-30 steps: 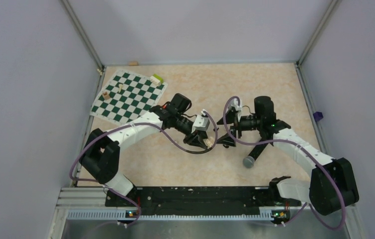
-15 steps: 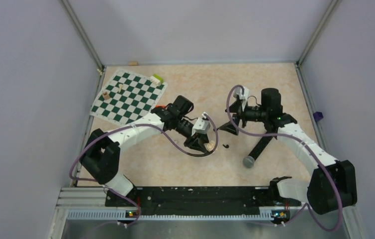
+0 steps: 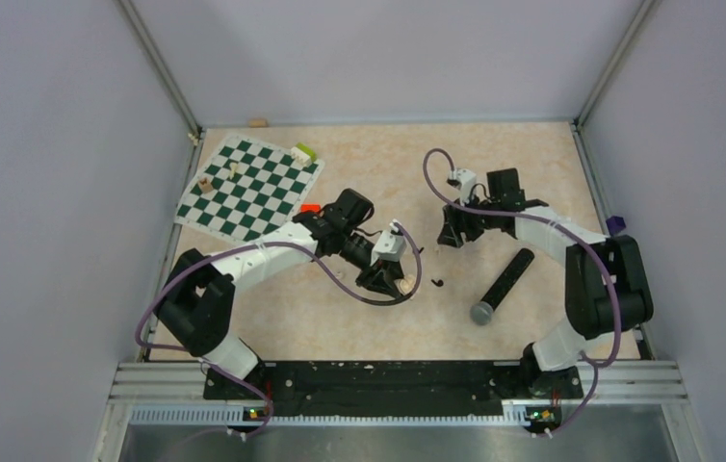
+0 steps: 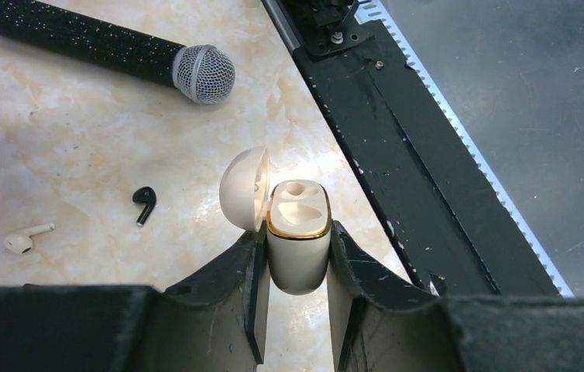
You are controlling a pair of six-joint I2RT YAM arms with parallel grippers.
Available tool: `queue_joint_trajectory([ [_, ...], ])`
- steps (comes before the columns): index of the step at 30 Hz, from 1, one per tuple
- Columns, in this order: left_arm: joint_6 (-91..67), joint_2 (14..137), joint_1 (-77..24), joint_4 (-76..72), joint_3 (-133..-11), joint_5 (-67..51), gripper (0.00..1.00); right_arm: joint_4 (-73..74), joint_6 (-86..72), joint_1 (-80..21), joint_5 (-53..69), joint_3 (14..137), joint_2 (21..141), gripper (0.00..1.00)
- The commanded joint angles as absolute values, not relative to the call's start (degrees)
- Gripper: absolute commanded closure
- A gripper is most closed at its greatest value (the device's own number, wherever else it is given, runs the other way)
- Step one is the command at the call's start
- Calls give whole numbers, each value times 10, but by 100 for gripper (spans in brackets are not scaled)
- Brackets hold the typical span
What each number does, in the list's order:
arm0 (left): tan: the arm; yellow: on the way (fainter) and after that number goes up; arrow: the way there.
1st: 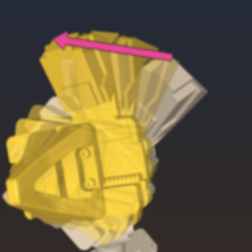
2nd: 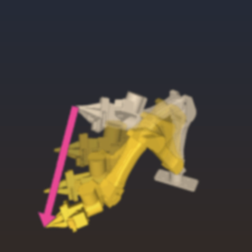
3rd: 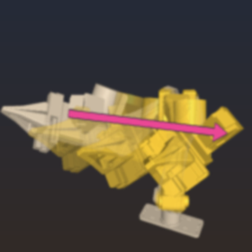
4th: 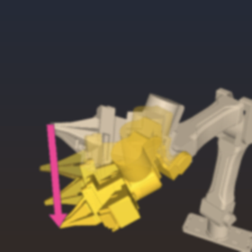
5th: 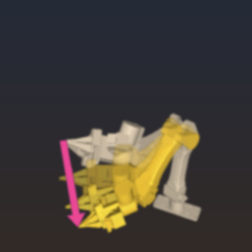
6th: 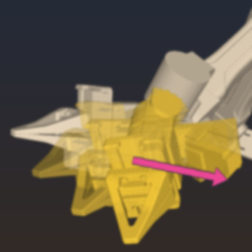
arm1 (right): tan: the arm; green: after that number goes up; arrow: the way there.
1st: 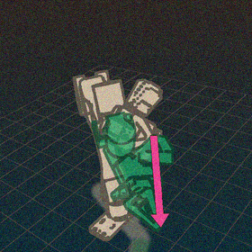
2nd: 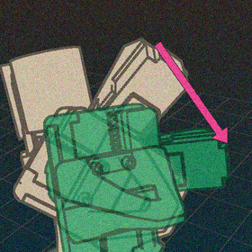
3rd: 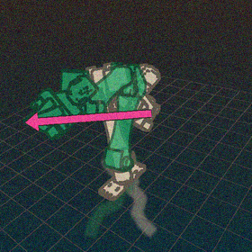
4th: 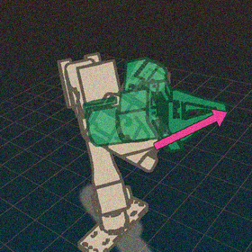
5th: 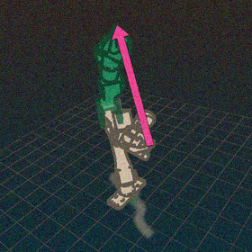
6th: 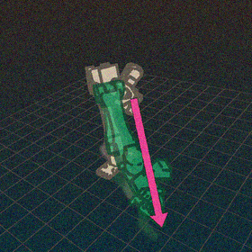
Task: Insert the wireless bluetooth earbuds into the charging case
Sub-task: Pick up the earbud from the center of the board.
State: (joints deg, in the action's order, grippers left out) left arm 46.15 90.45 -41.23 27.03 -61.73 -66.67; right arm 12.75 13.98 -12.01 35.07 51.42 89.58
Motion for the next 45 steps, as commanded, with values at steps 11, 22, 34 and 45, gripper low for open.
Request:
queue_joint_trajectory([
  [11,458,871,-410,246,-613,-691,100,284,241,-192,243,677,1039,45],
  [22,453,877,-410,243,-618,-699,100,303,266,-200,239,681,1046,54],
  [34,450,880,-410,248,-625,-695,100,299,281,-213,249,674,1049,64],
  [45,449,882,-410,248,-624,-694,100,276,304,-215,250,654,991,97],
])
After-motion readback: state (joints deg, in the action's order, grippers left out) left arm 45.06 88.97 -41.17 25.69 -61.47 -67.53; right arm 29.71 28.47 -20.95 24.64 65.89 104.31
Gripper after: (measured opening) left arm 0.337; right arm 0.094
